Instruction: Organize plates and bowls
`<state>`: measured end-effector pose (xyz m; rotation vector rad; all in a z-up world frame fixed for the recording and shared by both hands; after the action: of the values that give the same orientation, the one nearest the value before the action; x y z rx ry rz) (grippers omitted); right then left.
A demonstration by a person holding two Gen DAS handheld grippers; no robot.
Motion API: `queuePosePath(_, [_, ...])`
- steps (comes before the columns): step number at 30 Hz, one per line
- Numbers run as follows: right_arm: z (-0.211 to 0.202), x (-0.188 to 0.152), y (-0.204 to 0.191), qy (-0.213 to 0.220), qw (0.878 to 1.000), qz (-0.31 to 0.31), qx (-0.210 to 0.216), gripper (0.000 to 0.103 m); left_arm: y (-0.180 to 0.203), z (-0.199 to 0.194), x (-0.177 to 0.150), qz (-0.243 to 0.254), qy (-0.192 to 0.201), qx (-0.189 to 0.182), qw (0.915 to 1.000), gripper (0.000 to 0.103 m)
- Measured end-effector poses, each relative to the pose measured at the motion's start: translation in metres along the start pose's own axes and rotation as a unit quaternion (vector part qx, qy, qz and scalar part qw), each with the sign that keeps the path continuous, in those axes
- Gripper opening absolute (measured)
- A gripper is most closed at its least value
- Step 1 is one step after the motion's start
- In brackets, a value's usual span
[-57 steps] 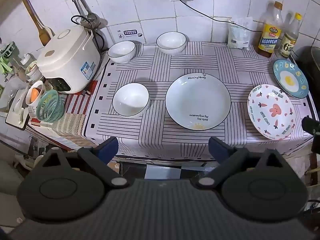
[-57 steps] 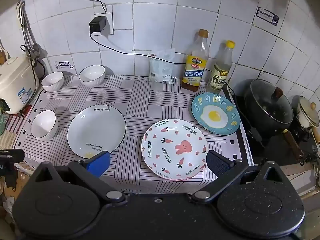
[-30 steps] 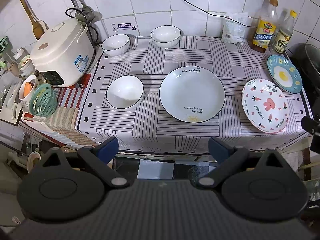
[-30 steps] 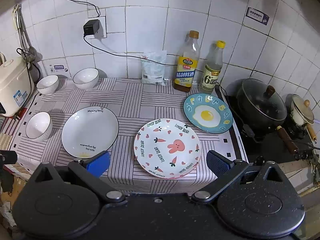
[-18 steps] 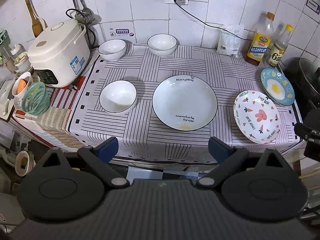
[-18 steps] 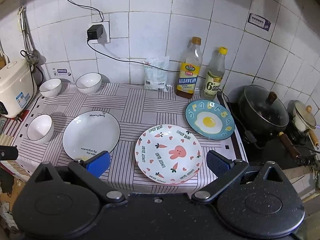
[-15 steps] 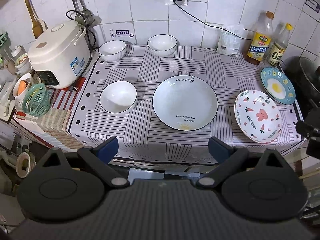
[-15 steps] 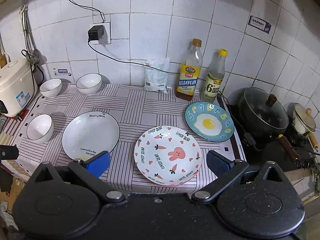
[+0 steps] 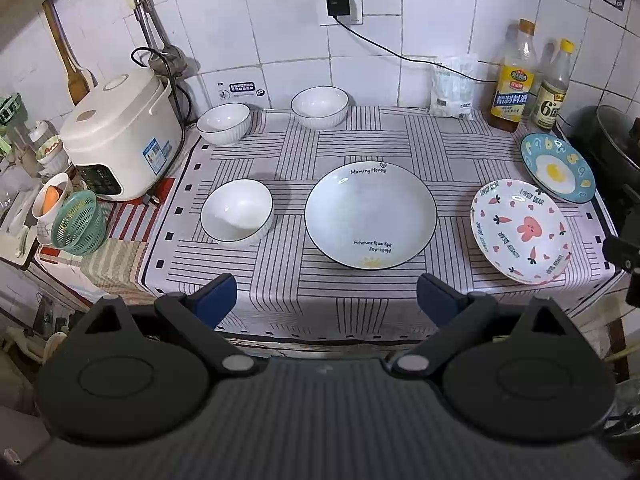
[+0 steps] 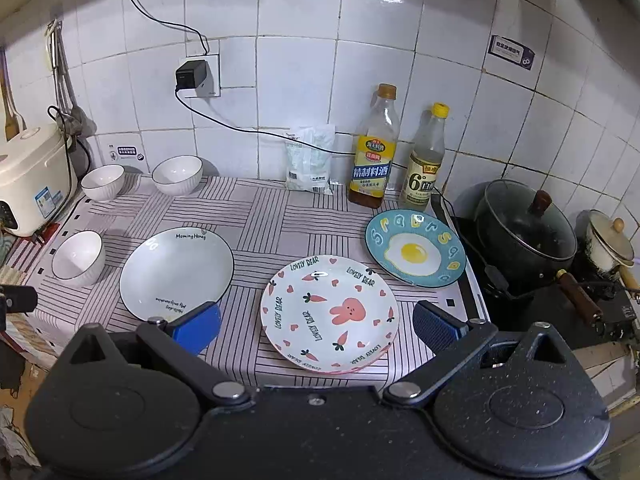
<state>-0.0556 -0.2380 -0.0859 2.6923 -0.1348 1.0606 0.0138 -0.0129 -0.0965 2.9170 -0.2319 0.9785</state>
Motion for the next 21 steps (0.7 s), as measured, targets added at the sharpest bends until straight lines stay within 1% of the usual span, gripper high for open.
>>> queuePosePath(3, [-0.001, -0.003, 0.003, 0.015, 1.000, 0.002, -0.002, 0.103, 0.002, 0.003, -0.005, -0.005, -0.004, -0.007, 1.0000, 0.098])
queuePosePath(6, [-0.003, -0.004, 0.005, 0.036, 0.999, 0.004, -0.002, 0.103, 0.001, 0.007, -0.010, -0.008, -0.005, -0.004, 0.9999, 0.098])
queuePosePath(8, [-0.002, -0.005, 0.006, 0.041, 0.999, 0.001, 0.000, 0.103, 0.000, 0.009, -0.012, -0.009, -0.005, 0.003, 0.9999, 0.098])
queuePosePath(11, [-0.001, -0.007, 0.005, 0.044, 0.999, -0.008, 0.000, 0.103, 0.001, 0.007, -0.013, -0.008, 0.008, 0.010, 0.9999, 0.098])
queuePosePath(16, [0.003, -0.011, 0.004, 0.056, 0.998, -0.015, -0.004, 0.103, 0.008, 0.007, -0.012, -0.007, 0.015, 0.004, 0.9999, 0.098])
queuePosePath(21, [0.008, -0.015, 0.004, 0.055, 0.998, -0.024, -0.008, 0.103, 0.010, 0.008, -0.010, -0.008, 0.015, 0.004, 0.9998, 0.098])
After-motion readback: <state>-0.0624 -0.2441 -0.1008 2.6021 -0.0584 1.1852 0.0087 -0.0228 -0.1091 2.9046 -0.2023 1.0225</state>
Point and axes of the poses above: each gripper's, at about its wrist camera, not at the fingertips, and z roughly the way its jaws point, y to its right, x to its top, the point moved 9 cm from there along z, roughly the way its jaws point, and after that the axes turned 8 degrees about -z, right-handed, at the moved point
